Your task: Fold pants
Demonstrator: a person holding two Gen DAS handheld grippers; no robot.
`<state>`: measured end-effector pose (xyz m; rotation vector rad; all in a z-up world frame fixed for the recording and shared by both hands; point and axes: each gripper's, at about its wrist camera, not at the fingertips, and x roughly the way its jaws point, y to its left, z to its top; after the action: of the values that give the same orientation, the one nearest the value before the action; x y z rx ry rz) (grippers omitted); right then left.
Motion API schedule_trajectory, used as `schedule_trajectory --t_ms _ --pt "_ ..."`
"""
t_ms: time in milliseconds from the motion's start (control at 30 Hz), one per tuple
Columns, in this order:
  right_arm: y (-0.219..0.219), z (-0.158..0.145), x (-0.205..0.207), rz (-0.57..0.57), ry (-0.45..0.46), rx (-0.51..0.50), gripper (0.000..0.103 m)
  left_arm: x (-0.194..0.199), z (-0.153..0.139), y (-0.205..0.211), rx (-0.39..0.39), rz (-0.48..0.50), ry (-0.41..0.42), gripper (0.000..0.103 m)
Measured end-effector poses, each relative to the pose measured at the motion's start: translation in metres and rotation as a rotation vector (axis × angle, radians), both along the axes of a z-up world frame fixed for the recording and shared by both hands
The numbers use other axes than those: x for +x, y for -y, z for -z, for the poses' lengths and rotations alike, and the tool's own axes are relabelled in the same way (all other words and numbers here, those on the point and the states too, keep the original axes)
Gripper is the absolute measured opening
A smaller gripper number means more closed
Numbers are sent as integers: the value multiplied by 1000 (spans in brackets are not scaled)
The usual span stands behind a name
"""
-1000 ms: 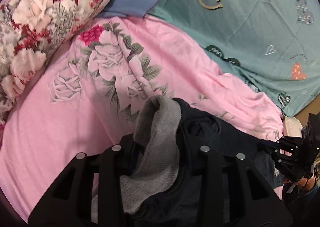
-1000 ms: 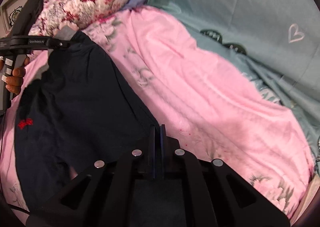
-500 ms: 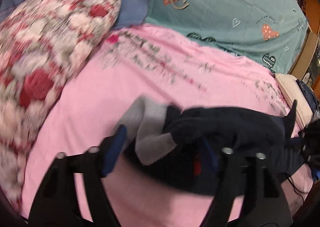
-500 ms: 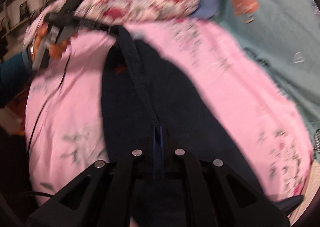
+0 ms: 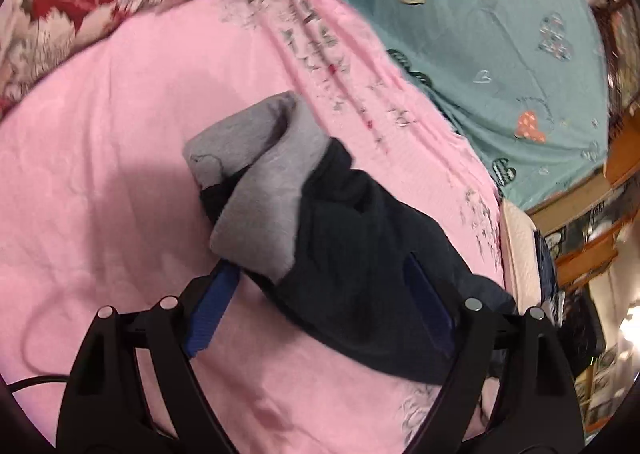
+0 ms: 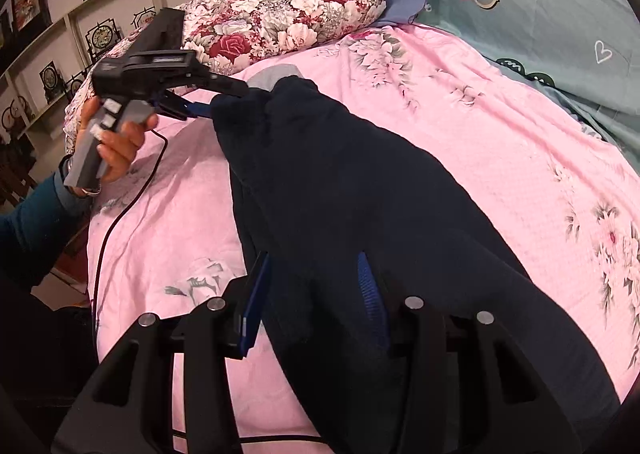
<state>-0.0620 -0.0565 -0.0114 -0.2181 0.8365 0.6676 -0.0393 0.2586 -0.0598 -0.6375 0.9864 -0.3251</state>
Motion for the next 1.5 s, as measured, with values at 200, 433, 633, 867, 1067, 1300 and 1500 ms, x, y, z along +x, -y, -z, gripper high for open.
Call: schedule_trajectory --t_ms 200,433,633,867,1067,1300,1500 --pt "4 5 6 36 -32 37 46 19 -7 0 16 -56 -28 22" --pt "-12 10 26 26 -85 118 55 21 -69 3 85 0 166 16" --pt "-26 30 36 15 -171 121 55 39 -16 -19 144 12 4 16" --pt "-24 43 44 44 -251 168 63 42 6 -27 176 25 -19 23" --pt "14 23 25 136 -201 257 64 28 -7 -34 247 15 -13 63" --pt "211 -38 -50 615 10 430 67 -2 -48 -62 333 -129 89 84" --pt "315 -10 -94 954 -39 388 67 -2 -63 20 396 77 202 86"
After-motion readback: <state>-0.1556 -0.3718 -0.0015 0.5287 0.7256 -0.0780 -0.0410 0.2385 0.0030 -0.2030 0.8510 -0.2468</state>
